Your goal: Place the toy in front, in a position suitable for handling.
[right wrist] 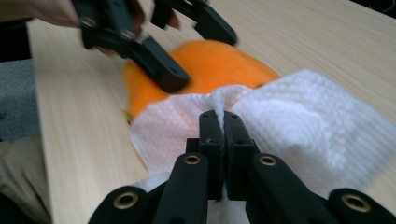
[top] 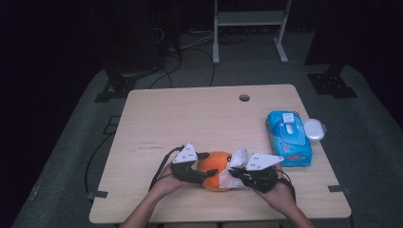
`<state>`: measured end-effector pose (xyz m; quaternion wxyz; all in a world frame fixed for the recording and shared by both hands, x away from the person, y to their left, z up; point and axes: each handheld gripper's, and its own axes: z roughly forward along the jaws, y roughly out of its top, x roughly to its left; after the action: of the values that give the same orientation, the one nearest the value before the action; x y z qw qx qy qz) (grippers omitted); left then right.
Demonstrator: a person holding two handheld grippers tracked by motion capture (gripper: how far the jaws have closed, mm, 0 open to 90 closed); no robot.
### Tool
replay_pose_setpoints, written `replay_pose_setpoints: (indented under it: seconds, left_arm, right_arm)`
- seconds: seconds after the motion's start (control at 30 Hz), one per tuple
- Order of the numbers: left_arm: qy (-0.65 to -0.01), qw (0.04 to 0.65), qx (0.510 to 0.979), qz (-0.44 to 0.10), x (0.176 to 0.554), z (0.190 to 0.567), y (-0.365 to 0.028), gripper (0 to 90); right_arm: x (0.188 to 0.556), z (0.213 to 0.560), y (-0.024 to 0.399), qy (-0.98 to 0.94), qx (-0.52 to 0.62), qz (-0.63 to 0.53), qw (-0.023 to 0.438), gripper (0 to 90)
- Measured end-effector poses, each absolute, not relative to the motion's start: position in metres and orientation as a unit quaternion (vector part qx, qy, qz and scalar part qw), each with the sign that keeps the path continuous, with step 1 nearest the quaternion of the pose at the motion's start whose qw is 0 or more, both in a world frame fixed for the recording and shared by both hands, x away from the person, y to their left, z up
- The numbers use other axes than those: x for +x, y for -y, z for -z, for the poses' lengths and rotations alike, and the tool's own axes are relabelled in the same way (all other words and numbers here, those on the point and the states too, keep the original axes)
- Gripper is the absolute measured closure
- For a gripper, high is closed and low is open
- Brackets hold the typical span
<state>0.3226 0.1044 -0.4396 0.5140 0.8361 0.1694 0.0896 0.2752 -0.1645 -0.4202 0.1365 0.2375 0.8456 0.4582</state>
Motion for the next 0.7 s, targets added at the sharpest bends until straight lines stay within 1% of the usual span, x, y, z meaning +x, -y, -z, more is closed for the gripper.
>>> replay_pose_setpoints:
  seconds: [0.03, 0.07, 0.13, 0.2, 0.27, 0.37, 0.43, 0.47, 0.5, 0.57, 0.6, 0.63, 0.67, 0.7]
  left_arm:
    - [-0.167, 0.513, 0.838, -0.084, 0.323, 0.438, -0.105, 30.3]
    - [-0.163, 0.510, 0.841, -0.073, 0.323, 0.436, -0.106, 27.6]
    - [-0.153, 0.508, 0.844, -0.072, 0.322, 0.432, -0.110, 21.8]
    - [-0.144, 0.506, 0.847, -0.069, 0.321, 0.429, -0.113, 23.1]
    - [-0.141, 0.503, 0.850, -0.069, 0.322, 0.430, -0.113, 30.4]
    - [-0.150, 0.506, 0.846, -0.077, 0.323, 0.437, -0.110, 34.8]
    - [-0.160, 0.507, 0.842, -0.090, 0.324, 0.437, -0.106, 35.0]
    - [-0.160, 0.507, 0.842, -0.090, 0.324, 0.437, -0.106, 34.7]
    - [-0.159, 0.503, 0.844, -0.090, 0.323, 0.435, -0.107, 33.3]
    - [-0.159, 0.503, 0.845, -0.087, 0.323, 0.432, -0.108, 23.2]
    - [-0.160, 0.505, 0.845, -0.078, 0.323, 0.430, -0.110, 23.2]
    - [-0.151, 0.507, 0.846, -0.067, 0.322, 0.427, -0.114, 21.3]
    - [-0.151, 0.507, 0.846, -0.067, 0.322, 0.427, -0.114, 23.3]
    - [-0.149, 0.506, 0.848, -0.060, 0.322, 0.430, -0.115, 27.9]
  right_arm:
    - [0.277, 0.422, 0.168, -0.845, 0.244, -0.456, 0.137, 87.3]
    - [0.279, 0.423, 0.172, -0.843, 0.252, -0.455, 0.136, 87.3]
    - [0.282, 0.426, 0.180, -0.841, 0.269, -0.448, 0.139, 87.3]
    - [0.283, 0.428, 0.185, -0.838, 0.279, -0.449, 0.133, 87.2]
    - [0.281, 0.425, 0.182, -0.835, 0.276, -0.457, 0.130, 87.2]
    - [0.275, 0.421, 0.175, -0.837, 0.261, -0.463, 0.130, 87.2]
    - [0.268, 0.419, 0.162, -0.843, 0.235, -0.467, 0.128, 87.1]
    - [0.268, 0.419, 0.162, -0.843, 0.235, -0.467, 0.128, 87.1]
    - [0.268, 0.420, 0.158, -0.846, 0.231, -0.460, 0.136, 87.2]
    - [0.272, 0.421, 0.162, -0.844, 0.242, -0.462, 0.128, 87.2]
    - [0.272, 0.421, 0.162, -0.844, 0.242, -0.462, 0.128, 87.2]
    - [0.275, 0.422, 0.166, -0.842, 0.254, -0.457, 0.134, 87.2]
    - [0.275, 0.422, 0.166, -0.842, 0.254, -0.457, 0.134, 87.2]
    - [0.277, 0.422, 0.169, -0.839, 0.263, -0.458, 0.134, 87.2]
